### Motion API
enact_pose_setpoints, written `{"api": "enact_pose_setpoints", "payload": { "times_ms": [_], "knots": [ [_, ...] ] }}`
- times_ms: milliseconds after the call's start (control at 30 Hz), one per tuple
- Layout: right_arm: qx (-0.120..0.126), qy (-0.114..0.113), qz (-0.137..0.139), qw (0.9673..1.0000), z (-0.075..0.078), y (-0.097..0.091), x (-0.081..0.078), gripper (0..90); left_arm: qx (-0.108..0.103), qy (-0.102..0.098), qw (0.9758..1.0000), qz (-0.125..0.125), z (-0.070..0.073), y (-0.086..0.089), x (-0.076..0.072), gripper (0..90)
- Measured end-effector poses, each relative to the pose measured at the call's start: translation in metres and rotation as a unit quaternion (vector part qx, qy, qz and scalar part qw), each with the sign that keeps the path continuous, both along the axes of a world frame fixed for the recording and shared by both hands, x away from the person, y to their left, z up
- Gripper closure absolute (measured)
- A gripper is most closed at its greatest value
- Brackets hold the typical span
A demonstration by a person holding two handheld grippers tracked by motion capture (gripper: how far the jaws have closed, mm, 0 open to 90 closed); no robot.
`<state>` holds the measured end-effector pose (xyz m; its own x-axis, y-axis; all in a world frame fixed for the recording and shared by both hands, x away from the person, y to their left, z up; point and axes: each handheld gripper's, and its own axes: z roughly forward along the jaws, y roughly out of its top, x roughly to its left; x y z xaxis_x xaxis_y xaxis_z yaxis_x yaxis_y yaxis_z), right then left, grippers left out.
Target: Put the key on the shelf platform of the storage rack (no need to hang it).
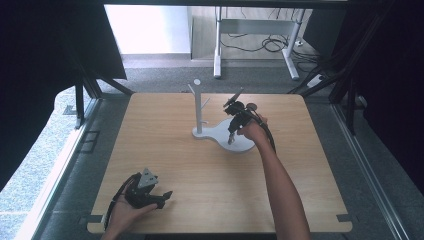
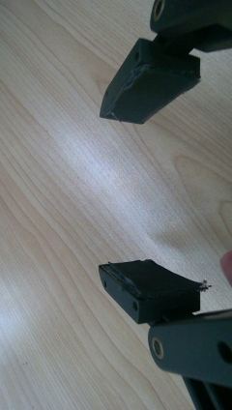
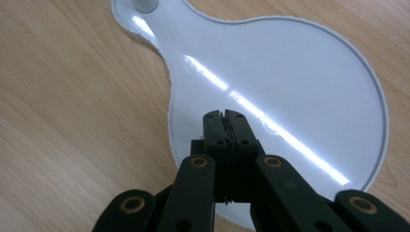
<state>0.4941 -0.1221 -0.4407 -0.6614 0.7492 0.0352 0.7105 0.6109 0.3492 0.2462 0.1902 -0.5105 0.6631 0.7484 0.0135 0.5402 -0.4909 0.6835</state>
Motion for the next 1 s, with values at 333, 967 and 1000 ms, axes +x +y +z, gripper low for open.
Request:
{"api": "enact_pose_setpoints", "payload": {
  "times_ms": [333, 967, 1000],
  "knots": [
    [-0.011, -0.006, -0.020, 0.9997, -0.009, -0.007, 0.009, 89.5, -0.002, 0.000, 1.0000, 0.001, 0.000, 0.001, 0.000, 23.7],
    [-0.005, -0.017, -0.057, 0.9982, -0.032, -0.021, 0.014, 88.4, 0.001, 0.000, 1.0000, 0.000, -0.001, 0.000, 0.000, 23.8],
    [-0.007, -0.020, -0.056, 0.9982, -0.033, -0.020, 0.014, 87.8, 0.001, 0.000, 1.0000, 0.000, -0.001, -0.001, 0.000, 23.7]
  ]
}}
